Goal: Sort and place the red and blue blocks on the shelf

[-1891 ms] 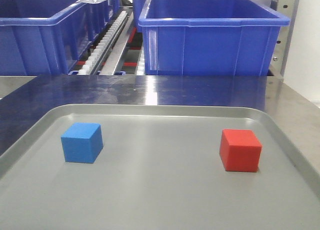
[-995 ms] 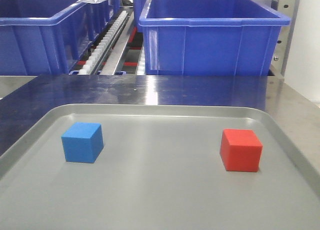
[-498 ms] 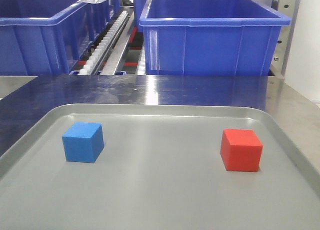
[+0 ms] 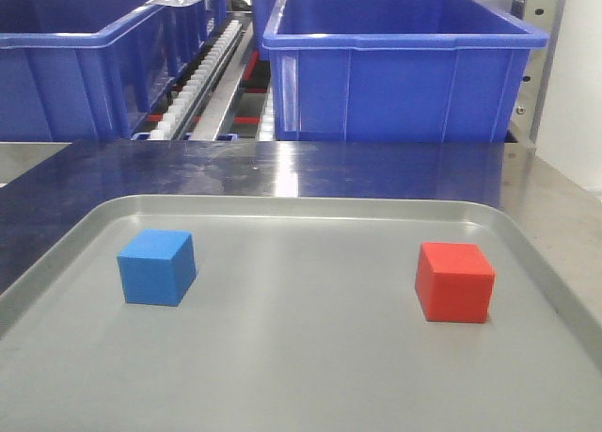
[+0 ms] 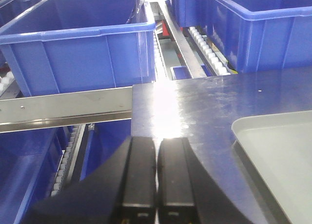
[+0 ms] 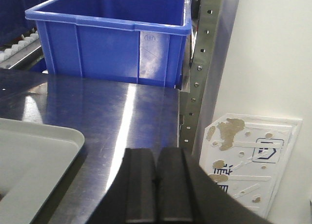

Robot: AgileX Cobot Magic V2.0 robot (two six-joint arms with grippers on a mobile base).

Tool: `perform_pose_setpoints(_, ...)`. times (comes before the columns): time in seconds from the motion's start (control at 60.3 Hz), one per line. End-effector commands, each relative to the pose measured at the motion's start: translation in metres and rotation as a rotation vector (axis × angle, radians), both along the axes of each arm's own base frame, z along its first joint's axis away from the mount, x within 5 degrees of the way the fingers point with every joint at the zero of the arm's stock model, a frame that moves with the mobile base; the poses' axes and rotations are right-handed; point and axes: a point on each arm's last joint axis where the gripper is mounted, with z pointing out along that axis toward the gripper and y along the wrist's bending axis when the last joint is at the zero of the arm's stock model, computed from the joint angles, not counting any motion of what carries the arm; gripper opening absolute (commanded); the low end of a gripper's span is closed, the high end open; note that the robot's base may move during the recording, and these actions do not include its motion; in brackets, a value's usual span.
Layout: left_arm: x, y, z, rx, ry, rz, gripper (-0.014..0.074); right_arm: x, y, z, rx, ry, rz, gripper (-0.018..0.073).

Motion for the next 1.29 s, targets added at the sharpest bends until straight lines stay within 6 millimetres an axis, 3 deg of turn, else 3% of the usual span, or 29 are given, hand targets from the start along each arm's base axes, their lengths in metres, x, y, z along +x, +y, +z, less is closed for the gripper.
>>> perform_pose_setpoints(0.0, 0.0, -0.001, -0.006, -0.008, -0.055, -0.007, 0.0124, -0.003, -0.001, 0.016, 0.002, -0.123, -0.012, 0.0059)
perform_pose_setpoints(0.332, 0.0, -0.001, -0.006, -0.008, -0.055, -0.007, 0.0125, 0.001, 0.0, 0.017, 0.066, -0.09, 0.002, 0.0059)
perform_pose_setpoints(0.614, 0.0, -0.001, -0.006, -0.008, -0.055, -0.007, 0.0124, 0.03, 0.003, 0.026, 0.071, 0.129, 0.008, 0.0059)
perform_pose_setpoints(0.863, 0.0, -0.001, -0.006, -0.008, -0.055, -0.007, 0.0124, 0.062, 0.007, 0.063, 0.083, 0.181, 0.011, 0.0059)
perform_pose_setpoints(1.095, 0.0, -0.001, -0.006, -0.008, -0.055, -0.007, 0.0125, 0.097, 0.015, 0.092, 0.199, 0.448, 0.027, 0.0059)
perform_pose_setpoints(1.277, 0.0, -0.001, -0.006, -0.008, -0.055, -0.007, 0.0124, 0.115, 0.02, 0.103, 0.212, 0.572, 0.044, 0.0059)
